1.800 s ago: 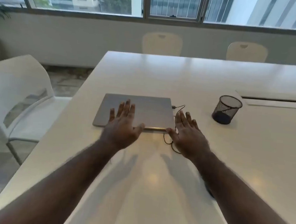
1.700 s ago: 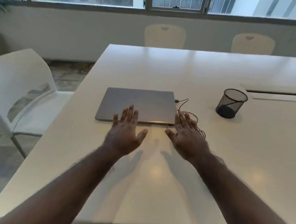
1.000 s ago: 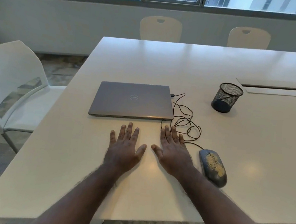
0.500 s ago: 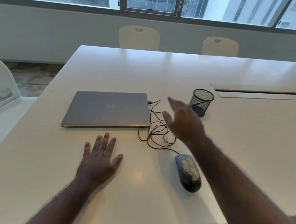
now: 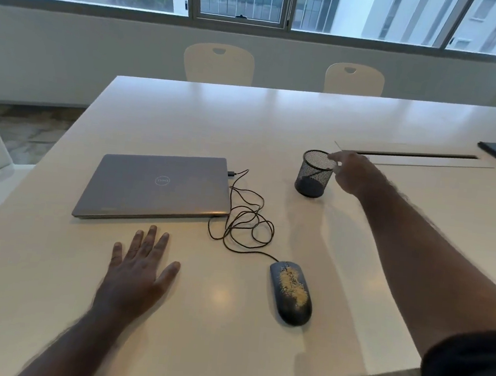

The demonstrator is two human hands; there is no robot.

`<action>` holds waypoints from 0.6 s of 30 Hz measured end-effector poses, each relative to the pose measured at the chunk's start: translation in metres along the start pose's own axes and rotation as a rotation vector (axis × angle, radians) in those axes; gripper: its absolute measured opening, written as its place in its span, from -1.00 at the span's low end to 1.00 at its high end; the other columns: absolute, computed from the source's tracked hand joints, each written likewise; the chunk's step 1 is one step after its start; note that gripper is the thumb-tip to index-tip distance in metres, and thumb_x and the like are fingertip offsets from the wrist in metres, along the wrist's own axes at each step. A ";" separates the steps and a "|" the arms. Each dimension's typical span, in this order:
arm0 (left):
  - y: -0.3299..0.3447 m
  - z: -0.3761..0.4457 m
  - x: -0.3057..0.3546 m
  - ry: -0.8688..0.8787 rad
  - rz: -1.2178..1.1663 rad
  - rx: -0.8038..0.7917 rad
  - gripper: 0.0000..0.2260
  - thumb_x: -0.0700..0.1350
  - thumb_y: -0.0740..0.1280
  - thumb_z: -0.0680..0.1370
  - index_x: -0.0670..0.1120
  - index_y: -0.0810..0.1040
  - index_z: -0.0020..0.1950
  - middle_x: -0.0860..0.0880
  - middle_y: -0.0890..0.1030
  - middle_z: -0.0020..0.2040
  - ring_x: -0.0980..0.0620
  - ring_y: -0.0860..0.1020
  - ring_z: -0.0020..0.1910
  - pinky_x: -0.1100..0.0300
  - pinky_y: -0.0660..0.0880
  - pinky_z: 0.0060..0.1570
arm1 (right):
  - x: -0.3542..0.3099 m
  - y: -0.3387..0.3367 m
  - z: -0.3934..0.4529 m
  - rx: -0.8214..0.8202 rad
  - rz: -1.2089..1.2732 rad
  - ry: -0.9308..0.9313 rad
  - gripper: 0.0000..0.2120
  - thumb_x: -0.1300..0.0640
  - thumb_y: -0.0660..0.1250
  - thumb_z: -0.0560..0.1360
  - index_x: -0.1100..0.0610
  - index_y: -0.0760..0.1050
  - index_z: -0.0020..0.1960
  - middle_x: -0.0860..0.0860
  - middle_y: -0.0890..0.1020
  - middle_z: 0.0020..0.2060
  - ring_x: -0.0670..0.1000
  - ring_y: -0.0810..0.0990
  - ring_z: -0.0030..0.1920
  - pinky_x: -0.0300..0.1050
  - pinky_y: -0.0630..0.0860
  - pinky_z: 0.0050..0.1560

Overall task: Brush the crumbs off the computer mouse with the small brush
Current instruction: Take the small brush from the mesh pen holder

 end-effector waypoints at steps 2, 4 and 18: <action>0.000 0.000 0.000 0.001 -0.004 0.004 -0.27 0.36 -0.24 0.48 0.08 -0.18 0.60 0.09 -0.27 0.57 0.08 -0.27 0.56 -0.08 -0.22 0.53 | 0.000 0.003 0.009 -0.042 0.021 -0.027 -0.65 0.15 0.19 0.54 0.00 0.54 0.28 0.09 0.59 0.25 0.16 0.53 0.24 0.06 0.45 0.26; 0.000 -0.001 -0.001 0.000 -0.010 0.008 -0.26 0.37 -0.25 0.47 0.09 -0.17 0.60 0.09 -0.26 0.57 0.08 -0.26 0.56 -0.08 -0.22 0.53 | -0.003 0.004 0.016 -0.068 0.006 -0.047 -0.70 0.10 0.17 0.57 0.03 0.58 0.21 0.11 0.63 0.16 0.18 0.54 0.18 0.04 0.48 0.21; 0.000 -0.001 -0.001 -0.002 -0.039 0.044 -0.28 0.37 -0.19 0.48 0.10 -0.10 0.60 0.13 -0.18 0.58 0.12 -0.22 0.55 -0.04 -0.21 0.52 | -0.009 0.024 0.072 -0.194 -0.201 0.072 -0.84 0.02 0.19 0.44 0.10 0.45 -0.13 0.09 0.67 0.01 0.19 0.67 -0.03 0.11 0.53 0.14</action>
Point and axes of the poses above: each hand's wrist, its own z-axis towards the middle knuckle, its own y-axis out of the palm, x = y × z, the point moved 3 cm from there along z, towards the middle knuckle
